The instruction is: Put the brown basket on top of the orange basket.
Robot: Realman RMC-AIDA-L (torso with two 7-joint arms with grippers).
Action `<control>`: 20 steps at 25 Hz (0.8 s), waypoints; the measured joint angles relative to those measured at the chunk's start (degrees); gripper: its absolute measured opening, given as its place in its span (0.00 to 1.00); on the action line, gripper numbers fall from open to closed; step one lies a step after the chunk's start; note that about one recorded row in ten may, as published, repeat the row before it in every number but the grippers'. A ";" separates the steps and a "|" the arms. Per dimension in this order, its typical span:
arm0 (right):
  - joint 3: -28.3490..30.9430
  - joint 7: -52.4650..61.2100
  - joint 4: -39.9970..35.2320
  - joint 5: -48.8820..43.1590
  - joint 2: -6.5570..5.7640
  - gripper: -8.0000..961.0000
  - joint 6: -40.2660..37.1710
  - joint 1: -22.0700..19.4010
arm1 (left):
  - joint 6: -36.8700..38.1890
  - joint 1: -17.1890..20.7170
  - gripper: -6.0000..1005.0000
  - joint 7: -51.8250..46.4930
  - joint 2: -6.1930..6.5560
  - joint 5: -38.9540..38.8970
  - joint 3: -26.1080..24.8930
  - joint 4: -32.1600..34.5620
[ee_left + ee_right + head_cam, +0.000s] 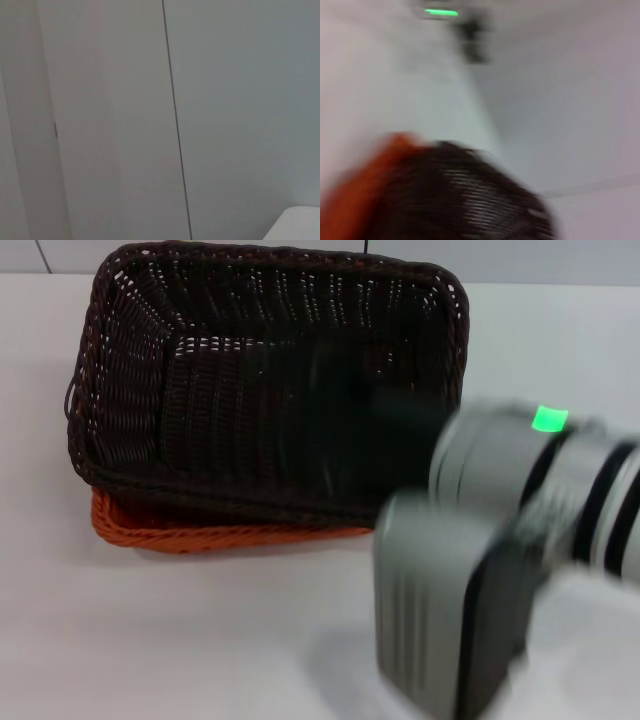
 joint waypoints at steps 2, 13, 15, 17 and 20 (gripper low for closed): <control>2.83 3.90 2.86 0.00 1.47 0.64 9.18 -1.07 | 0.00 0.00 0.84 0.00 0.00 0.00 0.00 -0.01; 10.31 32.47 35.01 17.75 4.95 0.64 77.85 -8.89 | 1.04 -0.31 0.84 -0.52 -0.03 -0.24 -0.55 0.58; 10.47 41.90 45.76 20.47 4.90 0.64 90.43 -7.07 | 1.54 -0.13 0.84 -0.58 -0.06 -0.16 -0.41 0.93; 10.68 46.98 50.92 21.67 4.90 0.64 95.82 -6.15 | 1.75 -0.07 0.84 -0.62 -0.07 -0.16 -0.37 1.01; 11.59 60.25 64.53 27.54 4.88 0.64 106.20 -3.55 | 3.26 0.07 0.84 -0.70 -0.01 -0.03 -0.24 1.17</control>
